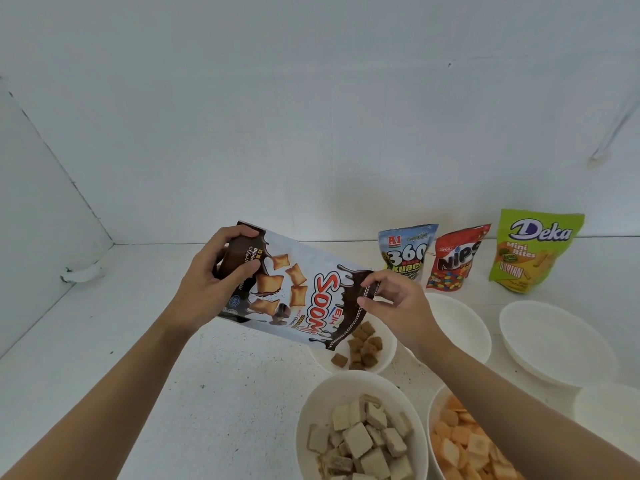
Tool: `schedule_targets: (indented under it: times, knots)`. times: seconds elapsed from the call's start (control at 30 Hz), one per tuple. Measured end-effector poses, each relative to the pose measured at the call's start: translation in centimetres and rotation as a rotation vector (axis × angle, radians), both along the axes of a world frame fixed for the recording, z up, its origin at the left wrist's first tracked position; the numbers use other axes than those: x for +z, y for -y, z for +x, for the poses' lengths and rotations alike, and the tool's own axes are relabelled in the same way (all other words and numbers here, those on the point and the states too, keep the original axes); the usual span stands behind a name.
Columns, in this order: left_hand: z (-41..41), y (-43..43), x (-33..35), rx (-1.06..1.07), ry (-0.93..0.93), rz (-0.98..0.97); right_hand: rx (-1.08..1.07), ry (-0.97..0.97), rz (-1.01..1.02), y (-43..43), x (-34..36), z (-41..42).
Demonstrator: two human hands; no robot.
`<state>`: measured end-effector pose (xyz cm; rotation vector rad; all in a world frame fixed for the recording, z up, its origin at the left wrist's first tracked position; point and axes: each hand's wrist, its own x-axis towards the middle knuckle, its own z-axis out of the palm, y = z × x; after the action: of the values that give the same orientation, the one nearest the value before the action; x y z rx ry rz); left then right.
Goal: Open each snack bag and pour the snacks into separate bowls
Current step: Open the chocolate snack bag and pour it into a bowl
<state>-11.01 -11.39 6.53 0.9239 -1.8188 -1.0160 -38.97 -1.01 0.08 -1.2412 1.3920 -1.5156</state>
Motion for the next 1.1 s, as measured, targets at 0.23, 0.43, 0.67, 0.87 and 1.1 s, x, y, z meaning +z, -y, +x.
schedule_targets:
  times: [0.23, 0.43, 0.67, 0.87, 1.1]
  knots:
    - [-0.2, 0.6, 1.1, -0.044, 0.052, -0.058, -0.025, 0.001, 0.050, 0.0, -0.1, 0.1]
    - [-0.8, 0.7, 1.6, -0.042, 0.098, -0.104, -0.051, 0.001, 0.098, 0.0, 0.0, 0.0]
    - [-2.0, 0.8, 2.2, -0.057, 0.130, -0.135, -0.071, 0.051, 0.139, -0.5, -0.5, 0.0]
    - [-2.0, 1.1, 2.1, -0.043, 0.127, -0.139, -0.081, 0.064, 0.125, -0.4, -0.2, 0.1]
    - [-1.9, 1.4, 2.2, -0.038, 0.112, -0.142, -0.088, 0.040, 0.113, -0.3, 0.1, 0.2]
